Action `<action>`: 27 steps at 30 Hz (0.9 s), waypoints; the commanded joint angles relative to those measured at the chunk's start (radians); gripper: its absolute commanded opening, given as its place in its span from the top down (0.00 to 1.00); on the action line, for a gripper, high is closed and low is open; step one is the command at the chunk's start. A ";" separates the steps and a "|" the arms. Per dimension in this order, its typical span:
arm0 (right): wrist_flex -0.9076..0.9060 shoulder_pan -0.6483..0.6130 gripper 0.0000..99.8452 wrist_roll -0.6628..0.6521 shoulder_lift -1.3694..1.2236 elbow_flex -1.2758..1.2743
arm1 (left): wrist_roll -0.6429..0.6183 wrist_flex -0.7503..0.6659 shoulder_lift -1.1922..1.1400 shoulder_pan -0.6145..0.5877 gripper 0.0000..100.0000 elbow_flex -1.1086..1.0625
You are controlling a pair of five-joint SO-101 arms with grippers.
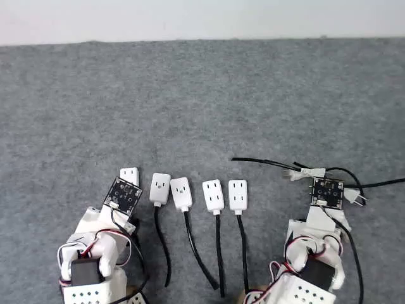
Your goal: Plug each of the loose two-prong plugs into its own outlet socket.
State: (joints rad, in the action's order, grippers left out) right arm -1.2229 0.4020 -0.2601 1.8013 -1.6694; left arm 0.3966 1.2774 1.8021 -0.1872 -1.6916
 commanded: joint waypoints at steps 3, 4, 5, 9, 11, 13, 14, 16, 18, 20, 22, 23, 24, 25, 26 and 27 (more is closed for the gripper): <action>-0.087 -0.136 0.79 -0.008 0.013 -0.015 | 0.006 -0.121 0.018 0.066 0.75 0.018; -0.087 -0.136 0.79 -0.009 0.013 -0.015 | 0.006 -0.101 0.018 0.064 0.75 0.025; -0.087 -0.134 0.79 -0.009 0.013 -0.015 | 0.006 -0.071 0.018 0.064 0.75 0.041; -0.051 -0.139 0.79 -0.008 0.013 -0.015 | 0.069 -0.044 0.018 0.066 0.75 0.166; -0.039 -0.140 0.79 -0.008 0.013 -0.015 | 0.103 -0.044 0.018 0.075 0.75 0.214; -0.012 -0.143 0.79 -0.002 0.015 -0.015 | 0.087 -0.054 0.020 0.072 0.75 0.263; 0.024 -0.143 0.79 -0.002 0.015 -0.015 | 0.084 -0.068 0.018 0.066 0.75 0.291; 0.091 -0.142 0.79 -0.002 0.015 -0.015 | 0.086 -0.084 0.018 0.061 0.75 0.355; 0.140 -0.136 0.79 -0.009 0.015 -0.015 | 0.084 -0.064 0.018 0.040 0.75 0.446; 0.150 -0.142 0.79 -0.009 0.015 -0.011 | 0.083 -0.020 0.017 0.028 0.75 0.547; 0.142 -0.139 0.79 -0.009 0.015 0.028 | 0.083 0.029 0.015 0.029 0.75 0.639; 0.128 -0.136 0.79 -0.009 0.015 0.057 | 0.083 0.046 0.015 0.034 0.75 0.674; 0.105 -0.134 0.79 -0.009 0.013 0.098 | 0.071 0.060 0.014 0.035 0.75 0.704; 0.074 -0.131 0.79 -0.009 0.013 0.144 | 0.052 0.064 0.008 0.035 0.75 0.725; 0.041 -0.131 0.79 -0.009 0.013 0.196 | 0.041 0.063 -0.006 0.035 0.75 0.739; 0.012 -0.134 0.79 -0.008 0.013 0.250 | 0.038 0.063 -0.032 0.035 0.75 0.753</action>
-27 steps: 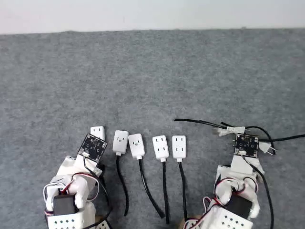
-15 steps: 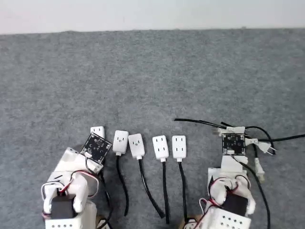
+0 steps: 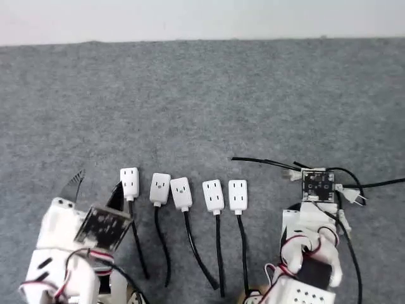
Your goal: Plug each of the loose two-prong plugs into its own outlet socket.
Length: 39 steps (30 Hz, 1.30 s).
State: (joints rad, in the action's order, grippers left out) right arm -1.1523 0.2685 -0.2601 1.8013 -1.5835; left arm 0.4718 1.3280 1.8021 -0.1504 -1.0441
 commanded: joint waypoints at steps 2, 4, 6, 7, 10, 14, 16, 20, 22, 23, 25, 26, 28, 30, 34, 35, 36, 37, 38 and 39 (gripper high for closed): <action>-0.090 -0.018 0.78 -0.009 0.013 0.258 | -0.034 -0.012 -0.110 -0.005 0.75 0.134; -0.097 -0.019 0.78 -0.012 0.012 0.342 | -0.031 -0.057 -0.226 0.000 0.73 0.166; -0.139 -0.019 0.78 -0.048 0.012 0.428 | -0.035 -0.075 -0.359 0.028 0.69 0.202; -0.177 -0.019 0.78 -0.077 0.010 0.465 | -0.035 -0.072 -0.427 0.044 0.67 0.223; -0.211 -0.025 0.78 -0.120 -0.021 0.522 | -0.072 -0.101 -0.600 0.074 0.66 0.252; -0.208 -0.021 0.78 -0.123 -0.182 0.595 | -0.143 -0.167 -0.733 0.089 0.66 0.243; -0.208 -0.025 0.78 -0.117 -0.303 0.651 | -0.163 -0.173 -0.767 0.094 0.66 0.231; -0.216 -0.025 0.78 -0.115 -0.582 0.772 | -0.175 -0.229 -0.784 0.092 0.66 0.162; -0.216 -0.022 0.78 -0.115 -0.713 0.809 | -0.175 -0.253 -0.776 0.094 0.66 0.117; -0.216 -0.021 0.78 -0.115 -0.768 0.824 | -0.175 -0.265 -0.773 0.094 0.66 0.097; -0.217 -0.019 0.78 -0.121 -0.872 0.865 | -0.175 -0.293 -0.772 0.094 0.66 0.067; -0.217 -0.021 0.78 -0.121 -0.918 0.885 | -0.175 -0.307 -0.772 0.094 0.66 0.053; -0.217 -0.025 0.78 -0.121 -0.992 0.922 | -0.175 -0.330 -0.773 0.094 0.66 0.031; -0.228 -0.025 0.78 -0.124 -1.059 0.936 | -0.178 -0.341 -0.772 0.094 0.66 0.015; -0.237 -0.027 0.73 -0.201 -1.178 0.910 | -0.199 -0.370 -0.772 0.087 0.66 -0.013; -0.237 -0.024 0.70 -0.219 -1.208 0.907 | -0.201 -0.382 -0.772 0.086 0.66 -0.019; -0.237 -0.021 0.68 -0.230 -1.234 0.907 | -0.203 -0.391 -0.772 0.086 0.66 -0.027; -0.236 -0.019 0.66 -0.241 -1.259 0.907 | -0.203 -0.399 -0.772 0.087 0.66 -0.038; -0.234 -0.018 0.64 -0.244 -1.282 0.907 | -0.203 -0.405 -0.772 0.091 0.66 -0.047; -0.219 -0.015 0.63 -0.236 -1.302 0.907 | -0.203 -0.407 -0.772 0.092 0.66 -0.054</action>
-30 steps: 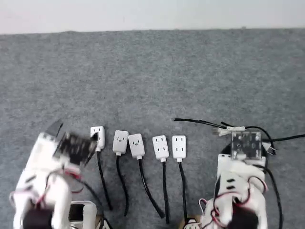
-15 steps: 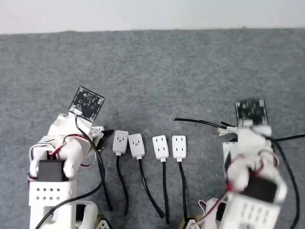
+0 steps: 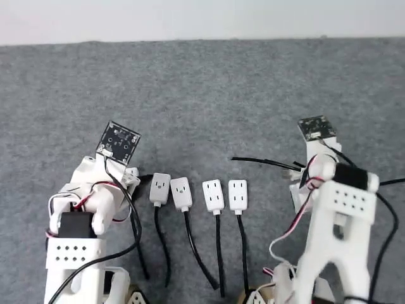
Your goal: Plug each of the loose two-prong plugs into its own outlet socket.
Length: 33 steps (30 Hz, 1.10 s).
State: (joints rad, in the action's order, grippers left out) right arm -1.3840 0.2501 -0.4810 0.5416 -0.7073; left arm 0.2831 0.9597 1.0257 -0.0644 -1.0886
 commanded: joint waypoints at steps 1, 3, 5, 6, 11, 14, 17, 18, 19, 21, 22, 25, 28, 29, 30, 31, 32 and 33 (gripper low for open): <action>0.031 0.015 0.63 -0.014 -0.064 0.031 | -0.014 -0.046 0.005 0.006 0.66 -0.016; 0.085 0.053 0.63 0.008 -0.104 0.031 | -0.014 -0.052 0.005 0.003 0.66 -0.021; 0.116 0.116 0.63 0.040 -0.151 0.029 | -0.014 -0.052 0.005 0.006 0.66 -0.021; 0.120 0.145 0.63 0.043 -0.177 0.029 | -0.014 -0.052 0.003 0.008 0.66 -0.022; 0.137 0.237 0.63 -0.049 -0.335 0.029 | -0.014 -0.052 0.003 0.008 0.66 -0.022; 0.186 0.282 0.63 -0.086 -0.438 0.029 | -0.014 -0.052 0.003 0.008 0.66 -0.022; 0.262 0.300 0.63 -0.101 -0.538 0.031 | -0.014 -0.052 0.003 0.008 0.66 -0.022; 0.282 0.300 0.65 -0.097 -0.564 0.031 | -0.014 -0.052 0.003 0.008 0.66 -0.022; 0.295 0.298 0.67 -0.095 -0.591 0.034 | -0.014 -0.052 0.003 0.008 0.66 -0.022; 0.318 0.298 0.76 -0.094 -0.622 0.048 | -0.014 -0.052 0.002 0.008 0.66 -0.022; 0.326 0.298 0.79 -0.094 -0.628 0.063 | -0.014 -0.052 0.002 0.008 0.66 -0.022; 0.358 0.318 0.80 -0.094 -0.633 0.087 | -0.014 -0.054 0.005 0.008 0.66 -0.033; 0.361 0.323 0.86 -0.100 -0.636 0.101 | -0.014 -0.089 0.005 0.008 0.66 -0.053; 0.360 0.323 0.90 -0.100 -0.636 0.106 | -0.014 -0.097 0.005 0.008 0.66 -0.059; 0.360 0.323 0.96 -0.095 -0.630 0.110 | -0.014 -0.098 0.005 0.008 0.66 -0.059; 0.360 0.323 1.00 -0.094 -0.628 0.115 | -0.014 -0.098 0.005 0.008 0.66 -0.059; 0.357 0.320 0.99 -0.094 -0.627 0.121 | -0.014 -0.097 0.005 0.008 0.66 -0.059; 0.354 0.315 0.98 -0.100 -0.627 0.124 | -0.014 -0.097 0.005 0.008 0.66 -0.059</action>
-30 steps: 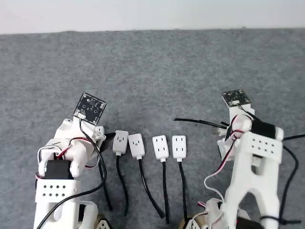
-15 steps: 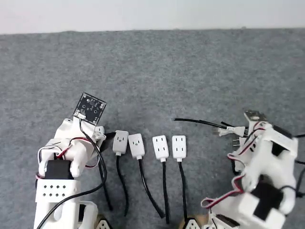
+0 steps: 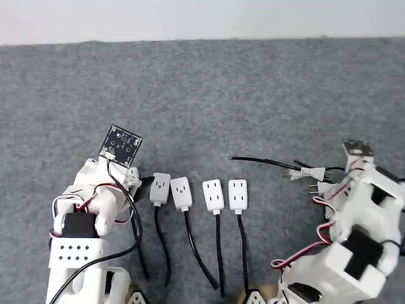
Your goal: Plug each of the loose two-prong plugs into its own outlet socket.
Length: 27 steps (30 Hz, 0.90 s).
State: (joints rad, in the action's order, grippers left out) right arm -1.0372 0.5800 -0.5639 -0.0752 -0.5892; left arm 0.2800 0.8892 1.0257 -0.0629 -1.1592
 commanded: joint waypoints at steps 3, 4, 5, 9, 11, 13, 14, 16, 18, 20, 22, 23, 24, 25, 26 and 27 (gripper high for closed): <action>0.002 -0.025 0.99 -0.017 -0.010 0.017 | -0.011 -0.026 0.005 0.006 0.66 0.012; -0.001 -0.028 0.99 -0.017 -0.008 0.018 | -0.011 -0.026 0.005 0.006 0.66 0.012; -0.013 -0.030 0.99 -0.017 -0.008 0.028 | -0.011 -0.026 0.003 0.006 0.66 0.012; -0.151 -0.042 0.99 -0.015 -0.008 0.129 | -0.011 -0.028 0.002 0.006 0.66 0.012; -0.249 -0.047 0.99 -0.014 -0.008 0.219 | -0.011 -0.028 0.000 0.006 0.66 0.012; -0.343 -0.050 0.99 -0.008 -0.008 0.324 | -0.011 -0.029 0.000 0.006 0.66 0.012; -0.387 -0.059 0.99 -0.008 -0.007 0.385 | -0.011 -0.029 0.000 0.006 0.66 0.012; -0.483 -0.070 0.99 -0.006 -0.007 0.512 | -0.011 -0.029 0.000 0.006 0.66 0.010; -0.568 -0.088 0.99 0.015 -0.007 0.647 | -0.009 -0.029 0.000 0.006 0.66 0.010; -0.647 -0.120 0.99 0.046 -0.007 0.786 | -0.009 -0.029 0.000 0.008 0.66 0.010; -0.720 -0.176 0.99 0.069 -0.007 0.911 | -0.008 -0.029 0.000 0.015 0.66 0.008; -0.753 -0.208 0.99 0.084 -0.007 0.968 | -0.006 -0.029 0.000 0.028 0.66 0.002; -0.763 -0.240 0.99 0.104 -0.007 1.011 | -0.005 -0.031 0.003 0.041 0.66 -0.007; -0.762 -0.266 0.99 0.129 -0.007 1.043 | -0.005 -0.031 0.005 0.057 0.66 -0.012; -0.760 -0.292 0.99 0.147 -0.007 1.073 | -0.005 -0.031 0.005 0.068 0.66 -0.016; -0.760 -0.315 0.99 0.163 -0.007 1.094 | -0.005 -0.031 0.005 0.077 0.66 -0.018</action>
State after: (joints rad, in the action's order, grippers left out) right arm -1.7538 0.3345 -0.4519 -0.0921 0.3790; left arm 0.2800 0.8876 1.0257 -0.0292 -1.1776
